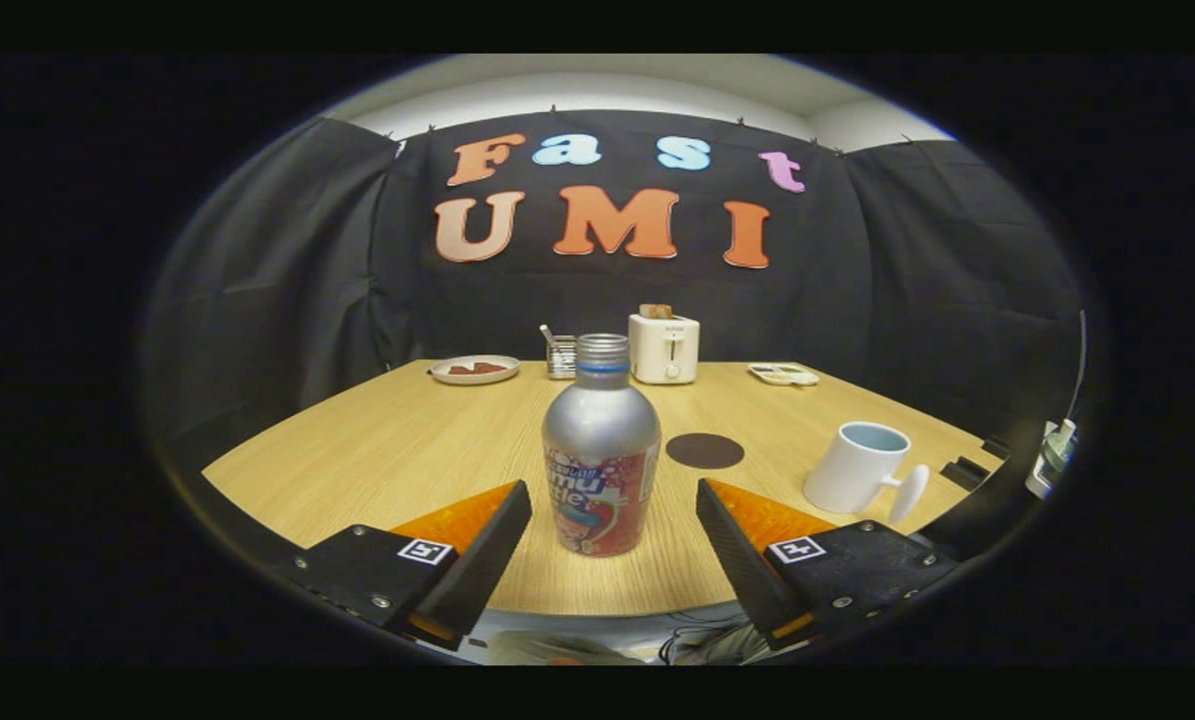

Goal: Take the bottle from table, then pour the juice into the cup, finally place the bottle on the coaster

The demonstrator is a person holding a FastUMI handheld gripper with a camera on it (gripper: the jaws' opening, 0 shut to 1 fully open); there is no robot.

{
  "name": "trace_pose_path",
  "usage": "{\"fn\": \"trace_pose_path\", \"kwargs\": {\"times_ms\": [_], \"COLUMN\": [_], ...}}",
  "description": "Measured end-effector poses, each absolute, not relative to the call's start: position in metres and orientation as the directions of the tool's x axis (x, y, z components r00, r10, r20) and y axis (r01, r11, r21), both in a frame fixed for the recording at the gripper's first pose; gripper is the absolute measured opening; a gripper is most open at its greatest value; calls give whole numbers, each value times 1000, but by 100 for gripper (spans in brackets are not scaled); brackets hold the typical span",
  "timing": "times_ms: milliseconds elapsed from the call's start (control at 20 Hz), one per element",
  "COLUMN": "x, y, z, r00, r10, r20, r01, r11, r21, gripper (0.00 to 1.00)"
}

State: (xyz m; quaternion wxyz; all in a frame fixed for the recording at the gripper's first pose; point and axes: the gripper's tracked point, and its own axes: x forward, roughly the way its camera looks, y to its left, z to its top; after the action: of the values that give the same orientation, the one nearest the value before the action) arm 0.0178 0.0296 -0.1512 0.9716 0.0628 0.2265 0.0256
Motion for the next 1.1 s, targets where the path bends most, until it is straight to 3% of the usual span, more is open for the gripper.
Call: {"fn": "trace_pose_path", "kwargs": {"times_ms": [900, 1000, 1100], "x": [46, 50, 53], "y": [54, 52, 50], "z": [-203, -205, -205], "r00": [847, 852, 849], "r10": [125, 114, 109], "r20": [-517, -511, -517], "r01": [-45, -36, -6], "r11": [985, 986, 981], "r21": [165, 161, 196], "gripper": [98, 93, 78]}}
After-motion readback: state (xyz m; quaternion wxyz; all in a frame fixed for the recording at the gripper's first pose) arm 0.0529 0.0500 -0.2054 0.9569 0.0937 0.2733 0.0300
